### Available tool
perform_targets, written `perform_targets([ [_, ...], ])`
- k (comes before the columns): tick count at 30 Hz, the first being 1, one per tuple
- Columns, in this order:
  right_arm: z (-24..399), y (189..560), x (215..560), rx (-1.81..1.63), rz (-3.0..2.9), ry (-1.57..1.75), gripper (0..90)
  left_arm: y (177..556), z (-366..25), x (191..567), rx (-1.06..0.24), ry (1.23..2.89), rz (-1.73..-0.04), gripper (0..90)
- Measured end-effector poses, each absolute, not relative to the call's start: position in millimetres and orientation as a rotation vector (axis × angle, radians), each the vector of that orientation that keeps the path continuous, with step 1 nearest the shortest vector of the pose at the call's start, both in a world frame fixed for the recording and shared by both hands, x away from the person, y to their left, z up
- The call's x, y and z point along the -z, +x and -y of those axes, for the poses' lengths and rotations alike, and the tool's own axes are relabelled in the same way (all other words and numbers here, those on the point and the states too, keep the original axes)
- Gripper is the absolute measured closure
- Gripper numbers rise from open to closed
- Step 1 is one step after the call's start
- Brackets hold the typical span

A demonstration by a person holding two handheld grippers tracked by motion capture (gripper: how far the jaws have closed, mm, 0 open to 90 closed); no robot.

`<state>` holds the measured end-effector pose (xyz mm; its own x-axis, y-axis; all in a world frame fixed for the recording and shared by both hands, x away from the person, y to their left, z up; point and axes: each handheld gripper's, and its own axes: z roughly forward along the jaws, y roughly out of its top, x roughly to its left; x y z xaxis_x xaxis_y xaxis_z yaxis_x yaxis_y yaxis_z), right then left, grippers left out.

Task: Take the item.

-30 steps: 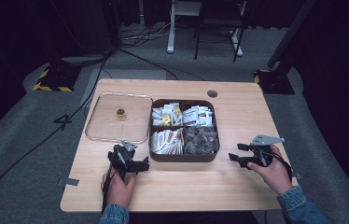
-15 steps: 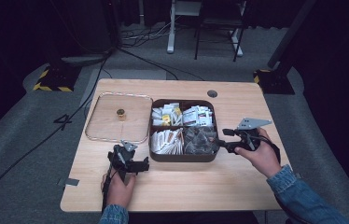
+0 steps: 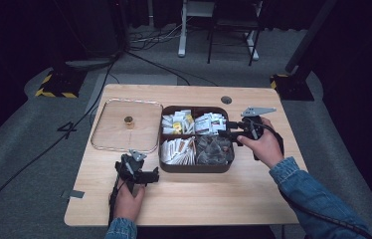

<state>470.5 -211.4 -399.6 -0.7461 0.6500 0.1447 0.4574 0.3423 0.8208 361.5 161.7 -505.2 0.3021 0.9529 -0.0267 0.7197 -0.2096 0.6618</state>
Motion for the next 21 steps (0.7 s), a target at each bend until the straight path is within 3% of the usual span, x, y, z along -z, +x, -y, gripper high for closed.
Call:
perform_targets([
  [21, 176.4, 535.2, 415.1, -1.138, -2.398, 1.169, 49.2, 362.0, -161.7, 505.2, -0.532, 2.005, -1.479, 0.2],
])
